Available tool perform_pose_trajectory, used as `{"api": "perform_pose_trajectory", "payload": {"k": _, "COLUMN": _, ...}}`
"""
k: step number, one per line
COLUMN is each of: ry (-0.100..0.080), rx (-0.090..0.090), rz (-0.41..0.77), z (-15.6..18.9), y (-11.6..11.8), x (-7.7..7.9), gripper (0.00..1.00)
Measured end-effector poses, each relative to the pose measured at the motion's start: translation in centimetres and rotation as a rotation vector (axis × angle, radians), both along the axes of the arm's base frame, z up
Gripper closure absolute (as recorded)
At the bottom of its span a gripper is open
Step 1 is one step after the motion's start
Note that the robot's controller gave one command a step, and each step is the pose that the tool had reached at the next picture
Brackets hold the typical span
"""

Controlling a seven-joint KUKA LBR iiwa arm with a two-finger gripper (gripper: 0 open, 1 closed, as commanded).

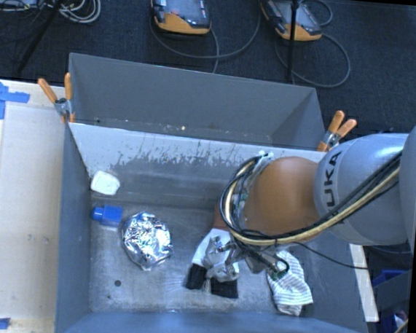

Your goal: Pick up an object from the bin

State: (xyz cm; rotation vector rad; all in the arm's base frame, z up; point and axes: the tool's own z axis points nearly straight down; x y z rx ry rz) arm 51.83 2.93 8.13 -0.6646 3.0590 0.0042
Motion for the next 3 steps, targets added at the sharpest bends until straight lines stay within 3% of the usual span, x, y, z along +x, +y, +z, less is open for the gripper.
{"api": "perform_pose_trajectory", "payload": {"k": 1, "ry": 0.017, "rx": -0.004, "rz": 0.012, "z": 2.9, "y": -0.1, "x": -0.3, "gripper": 1.00}}
{"api": "perform_pose_trajectory", "payload": {"k": 2, "ry": 0.015, "rx": -0.005, "rz": -0.004, "z": 8.6, "y": 0.6, "x": -0.4, "gripper": 1.00}}
{"api": "perform_pose_trajectory", "payload": {"k": 3, "ry": 0.011, "rx": -0.004, "rz": 0.005, "z": 6.4, "y": -0.2, "x": 0.1, "gripper": 0.00}}
